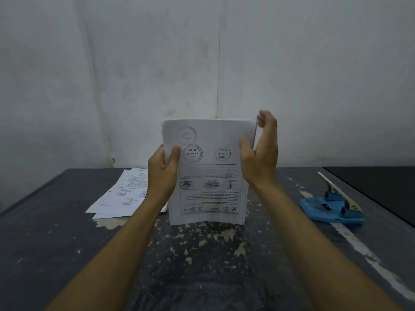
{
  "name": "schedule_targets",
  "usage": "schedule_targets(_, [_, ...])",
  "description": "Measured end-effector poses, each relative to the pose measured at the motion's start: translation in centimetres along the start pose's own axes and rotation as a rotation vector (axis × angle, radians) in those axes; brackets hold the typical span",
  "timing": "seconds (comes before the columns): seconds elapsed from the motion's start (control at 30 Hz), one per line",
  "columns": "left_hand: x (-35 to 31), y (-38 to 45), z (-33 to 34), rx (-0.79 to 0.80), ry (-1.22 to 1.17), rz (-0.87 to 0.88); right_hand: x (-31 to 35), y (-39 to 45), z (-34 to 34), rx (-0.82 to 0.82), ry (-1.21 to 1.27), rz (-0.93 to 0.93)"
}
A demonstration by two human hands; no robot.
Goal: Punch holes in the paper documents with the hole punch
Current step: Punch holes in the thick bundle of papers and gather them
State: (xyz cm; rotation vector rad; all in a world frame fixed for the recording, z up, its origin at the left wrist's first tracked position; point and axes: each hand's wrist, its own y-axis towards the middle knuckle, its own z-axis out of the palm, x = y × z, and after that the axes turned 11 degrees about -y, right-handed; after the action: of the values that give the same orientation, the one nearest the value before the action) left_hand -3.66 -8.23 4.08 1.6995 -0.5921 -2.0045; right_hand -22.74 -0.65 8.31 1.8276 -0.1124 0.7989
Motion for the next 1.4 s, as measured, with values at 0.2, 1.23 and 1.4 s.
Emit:
schedule_targets(0.2, [-0.5,-0.3,0.0,0.018,-0.013,0.005,1.9,1.7,-0.5,0.169,-0.516,-0.457])
schedule_targets(1.23, [-1.8,4.7,-6.2,0.020,0.203,-0.325,-0.3,-3.0,8.2,0.303,0.329,0.539])
schedule_targets(1.4, [0.2,6.1,-9.7,-0.036,0.319,-0.313,1.4,-2.9,13.0,0.422,0.295,0.635])
